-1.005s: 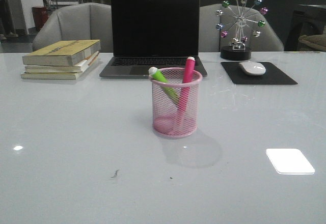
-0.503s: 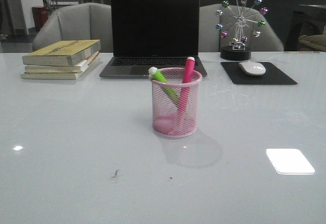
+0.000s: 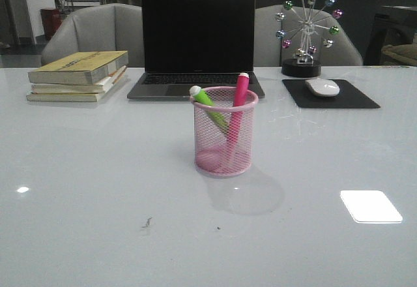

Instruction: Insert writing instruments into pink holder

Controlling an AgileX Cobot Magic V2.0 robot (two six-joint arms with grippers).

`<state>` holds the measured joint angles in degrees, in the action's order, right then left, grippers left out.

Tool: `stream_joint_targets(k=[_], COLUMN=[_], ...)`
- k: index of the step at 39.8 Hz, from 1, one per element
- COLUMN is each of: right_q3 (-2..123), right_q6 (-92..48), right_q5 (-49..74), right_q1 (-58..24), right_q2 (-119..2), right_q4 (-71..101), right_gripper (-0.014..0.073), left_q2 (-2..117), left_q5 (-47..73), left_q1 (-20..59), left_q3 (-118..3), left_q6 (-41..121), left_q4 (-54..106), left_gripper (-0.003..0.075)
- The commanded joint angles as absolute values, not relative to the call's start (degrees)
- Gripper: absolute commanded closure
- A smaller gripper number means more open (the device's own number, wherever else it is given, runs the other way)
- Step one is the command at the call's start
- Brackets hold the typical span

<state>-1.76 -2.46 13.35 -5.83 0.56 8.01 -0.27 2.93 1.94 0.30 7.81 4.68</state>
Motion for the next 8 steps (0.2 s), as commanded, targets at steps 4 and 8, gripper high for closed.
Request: stream_joint_targets(k=[4, 8], right_q3=[-1.79, -1.79], right_q6=[-2.53, -2.53], right_q5=[8.66, 8.66], right_q1=[-5.79, -5.79], right_q2=[1.68, 1.68], right_q4=[8.12, 8.12], right_gripper=[0.0565, 0.0565], left_q2=[-1.65, -1.65], left_q5=[-1.99, -1.99], left_q1=[1.83, 1.83], left_q3=[0.5, 0.5], left_q6=[7.34, 7.34], left_q4=[4.73, 4.73], left_gripper=[0.0629, 0.0629])
